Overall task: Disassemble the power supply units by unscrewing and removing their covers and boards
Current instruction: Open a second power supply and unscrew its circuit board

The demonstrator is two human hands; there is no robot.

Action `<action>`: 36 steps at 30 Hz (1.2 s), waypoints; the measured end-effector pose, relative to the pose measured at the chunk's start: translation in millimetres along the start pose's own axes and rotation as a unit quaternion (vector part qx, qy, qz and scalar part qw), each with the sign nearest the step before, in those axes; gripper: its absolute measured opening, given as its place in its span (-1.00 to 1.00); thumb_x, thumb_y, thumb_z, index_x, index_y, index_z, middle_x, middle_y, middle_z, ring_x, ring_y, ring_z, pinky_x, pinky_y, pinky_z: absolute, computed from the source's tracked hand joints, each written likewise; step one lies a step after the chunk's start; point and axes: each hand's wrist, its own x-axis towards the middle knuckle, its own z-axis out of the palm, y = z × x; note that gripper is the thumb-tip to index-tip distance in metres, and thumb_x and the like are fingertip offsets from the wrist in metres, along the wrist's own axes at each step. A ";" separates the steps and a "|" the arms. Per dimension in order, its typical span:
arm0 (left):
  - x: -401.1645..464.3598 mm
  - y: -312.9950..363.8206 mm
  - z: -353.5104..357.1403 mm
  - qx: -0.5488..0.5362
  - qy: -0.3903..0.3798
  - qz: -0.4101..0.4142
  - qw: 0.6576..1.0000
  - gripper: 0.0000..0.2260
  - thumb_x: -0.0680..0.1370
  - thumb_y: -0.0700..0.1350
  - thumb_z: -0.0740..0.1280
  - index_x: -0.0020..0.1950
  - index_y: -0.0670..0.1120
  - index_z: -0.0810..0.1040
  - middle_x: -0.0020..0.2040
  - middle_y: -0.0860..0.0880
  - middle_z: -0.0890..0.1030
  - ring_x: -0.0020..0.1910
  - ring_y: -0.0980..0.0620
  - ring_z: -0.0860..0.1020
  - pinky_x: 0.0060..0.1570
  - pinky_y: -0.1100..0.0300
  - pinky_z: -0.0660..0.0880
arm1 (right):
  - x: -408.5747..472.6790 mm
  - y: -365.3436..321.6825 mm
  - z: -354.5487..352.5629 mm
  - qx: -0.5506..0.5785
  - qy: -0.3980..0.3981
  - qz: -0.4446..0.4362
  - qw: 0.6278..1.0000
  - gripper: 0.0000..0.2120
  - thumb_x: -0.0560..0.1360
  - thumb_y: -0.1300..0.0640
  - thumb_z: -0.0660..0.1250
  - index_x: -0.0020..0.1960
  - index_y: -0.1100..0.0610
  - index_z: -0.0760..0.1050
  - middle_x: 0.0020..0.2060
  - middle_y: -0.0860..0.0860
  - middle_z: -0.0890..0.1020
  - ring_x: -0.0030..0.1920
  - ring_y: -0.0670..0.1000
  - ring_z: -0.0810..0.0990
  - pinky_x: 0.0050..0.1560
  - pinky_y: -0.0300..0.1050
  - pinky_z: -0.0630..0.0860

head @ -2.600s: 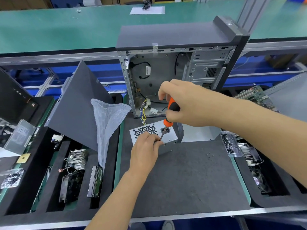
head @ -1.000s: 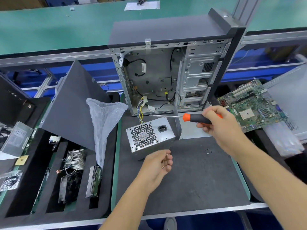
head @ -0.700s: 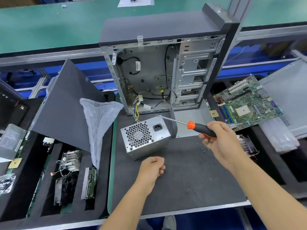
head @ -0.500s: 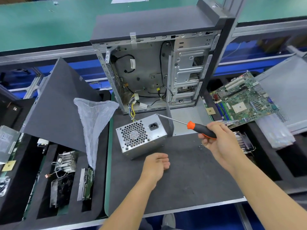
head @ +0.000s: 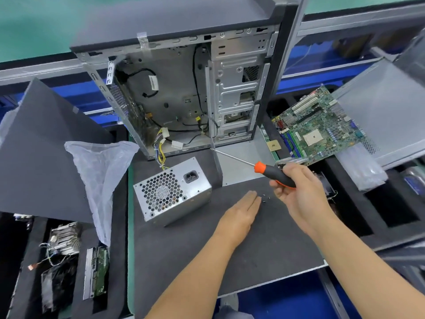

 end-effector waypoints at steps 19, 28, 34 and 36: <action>23.3 -11.8 24.4 -0.007 -0.118 -0.082 0.990 -0.35 0.71 0.13 0.03 0.63 -0.14 -0.21 0.63 -0.08 -0.24 0.57 0.02 -0.35 0.57 0.06 -0.29 | -1.5 14.2 -1.9 0.065 -0.038 0.000 0.997 -0.95 0.58 0.20 0.32 -0.03 0.18 0.47 -0.16 0.15 0.69 -0.16 0.12 0.68 -0.12 -0.10 0.59; -30.9 -5.0 -16.8 -0.095 0.161 -0.082 0.979 -0.63 0.61 0.03 0.26 0.37 -0.10 0.50 0.24 -0.03 0.52 0.21 -0.01 0.42 0.28 0.20 0.36 | -3.5 25.0 18.3 0.109 -0.155 0.063 0.980 -0.58 0.43 0.13 0.44 0.25 0.19 0.48 0.02 0.26 0.67 0.00 0.15 0.68 -0.01 -0.09 0.61; -111.4 -15.0 -24.1 -0.130 0.210 -0.156 0.956 -0.72 0.62 -0.05 0.18 0.00 -0.13 0.65 -0.12 0.09 0.61 -0.11 0.19 0.52 -0.02 0.44 0.38 | -2.2 30.1 41.9 0.078 -0.230 0.137 0.960 -0.68 0.45 0.12 0.38 0.09 0.33 0.62 -0.07 0.17 0.66 -0.02 0.03 0.67 0.01 -0.17 0.60; -130.6 -25.7 -28.2 -0.138 0.232 -0.214 0.939 -0.68 0.62 -0.03 0.14 -0.16 -0.09 0.62 -0.24 0.18 0.58 -0.21 0.18 0.53 -0.15 0.39 0.39 | -3.5 32.9 56.8 0.037 -0.228 0.126 0.965 -0.64 0.44 0.09 0.41 0.09 0.36 0.57 -0.12 0.16 0.65 -0.06 0.04 0.68 -0.02 -0.16 0.61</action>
